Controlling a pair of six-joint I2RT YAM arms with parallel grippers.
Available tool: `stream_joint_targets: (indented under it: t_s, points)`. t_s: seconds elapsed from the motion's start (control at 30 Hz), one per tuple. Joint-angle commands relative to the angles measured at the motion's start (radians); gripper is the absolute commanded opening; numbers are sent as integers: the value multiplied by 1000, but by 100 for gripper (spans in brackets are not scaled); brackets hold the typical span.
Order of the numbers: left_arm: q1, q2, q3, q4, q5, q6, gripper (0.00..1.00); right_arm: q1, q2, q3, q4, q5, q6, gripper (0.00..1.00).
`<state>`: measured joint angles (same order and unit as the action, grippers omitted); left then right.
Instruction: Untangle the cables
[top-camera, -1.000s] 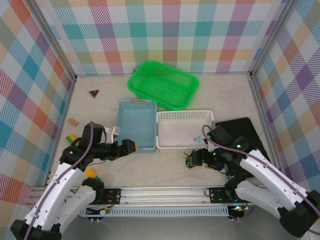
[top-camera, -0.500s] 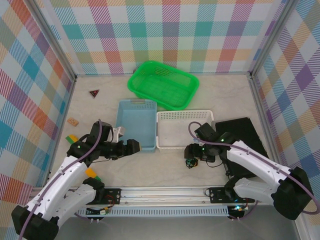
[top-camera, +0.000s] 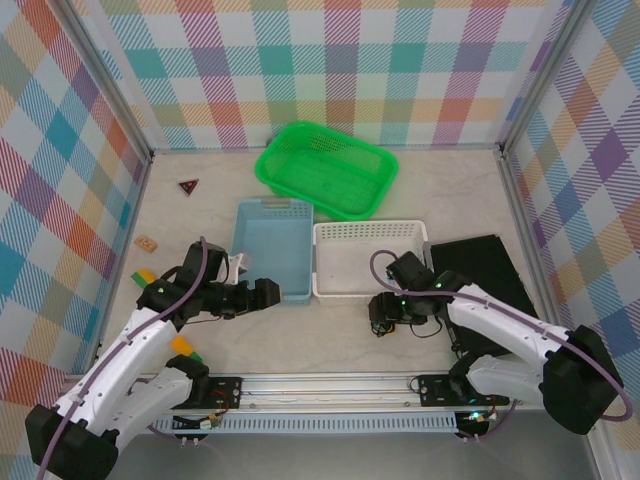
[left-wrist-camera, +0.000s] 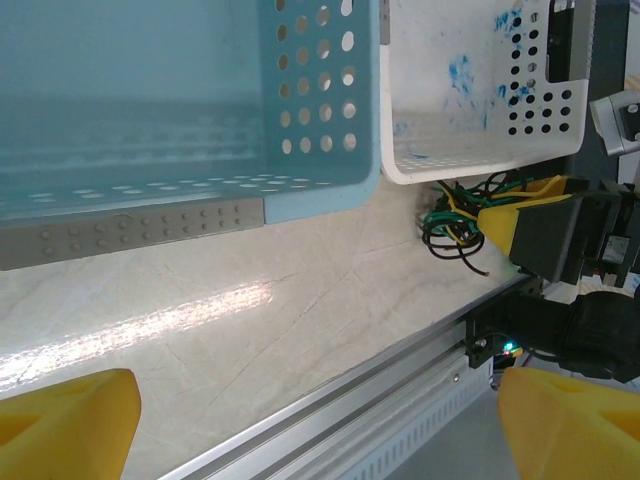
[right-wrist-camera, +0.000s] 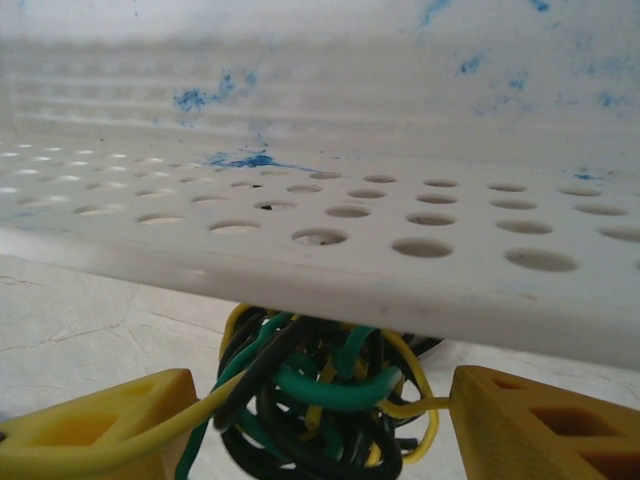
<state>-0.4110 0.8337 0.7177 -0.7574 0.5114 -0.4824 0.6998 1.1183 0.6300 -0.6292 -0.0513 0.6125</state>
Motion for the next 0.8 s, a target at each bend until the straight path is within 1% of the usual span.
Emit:
stream_joint_targets:
  t_s: [0.0,0.07,0.2,0.33,0.47,0.63,0.77]
  points:
    - [-11,-22,17,-15,-23,7,92,4,-10,-23,36,13,-37,63]
    - [-11,-28,17,-17,-32,4,92,4,-21,-34,36,14,-39,57]
    - [-12,-39,21,-31,-38,3,91,4,-61,-51,24,16,-43,40]
    - [-12,-57,27,-40,-55,3,91,4,-131,-61,-8,13,-44,28]
    - [-12,-76,30,-39,-57,7,91,4,-201,-55,-44,-28,-43,15]
    - [-12,-74,85,-66,-39,64,91,4,-273,16,-132,-133,-62,6]
    - [-12,-71,152,-33,12,120,93,4,-294,135,-167,-189,-83,0]
